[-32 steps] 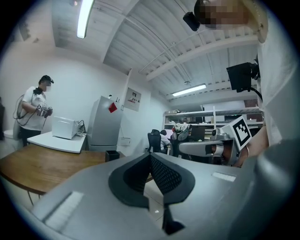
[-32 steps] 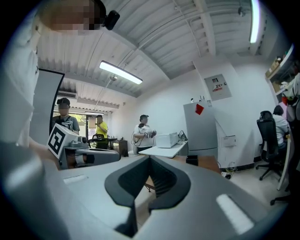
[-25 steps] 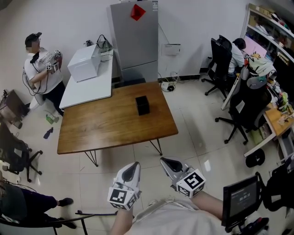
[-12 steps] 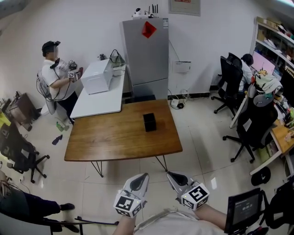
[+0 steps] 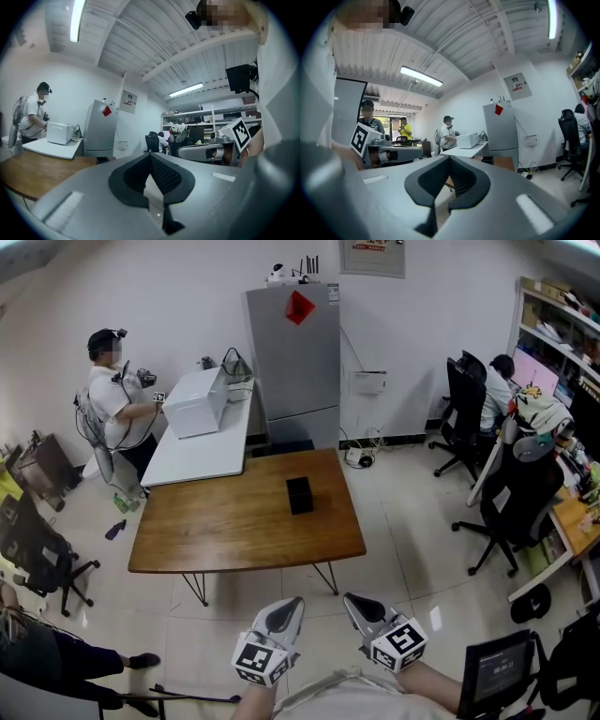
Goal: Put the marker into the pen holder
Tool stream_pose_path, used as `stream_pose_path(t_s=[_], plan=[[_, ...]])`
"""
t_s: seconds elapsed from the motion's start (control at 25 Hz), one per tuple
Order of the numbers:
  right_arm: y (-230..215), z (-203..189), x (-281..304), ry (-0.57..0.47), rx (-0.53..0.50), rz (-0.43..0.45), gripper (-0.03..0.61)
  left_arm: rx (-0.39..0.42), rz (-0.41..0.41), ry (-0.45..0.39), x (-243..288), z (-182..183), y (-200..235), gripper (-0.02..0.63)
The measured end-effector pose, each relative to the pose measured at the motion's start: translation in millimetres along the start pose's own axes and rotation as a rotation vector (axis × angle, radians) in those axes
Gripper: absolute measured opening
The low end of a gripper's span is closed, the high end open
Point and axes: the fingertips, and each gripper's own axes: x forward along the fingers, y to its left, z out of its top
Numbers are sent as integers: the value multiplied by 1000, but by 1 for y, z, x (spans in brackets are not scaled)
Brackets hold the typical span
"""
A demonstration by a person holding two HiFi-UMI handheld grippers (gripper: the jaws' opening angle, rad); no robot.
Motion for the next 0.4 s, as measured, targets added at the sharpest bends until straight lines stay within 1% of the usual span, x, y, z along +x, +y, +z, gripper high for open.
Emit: stream_pose_path(t_s=[0.4], plan=[[1, -2, -3, 15, -29, 4, 0, -5, 0, -5, 4, -5, -7, 17]])
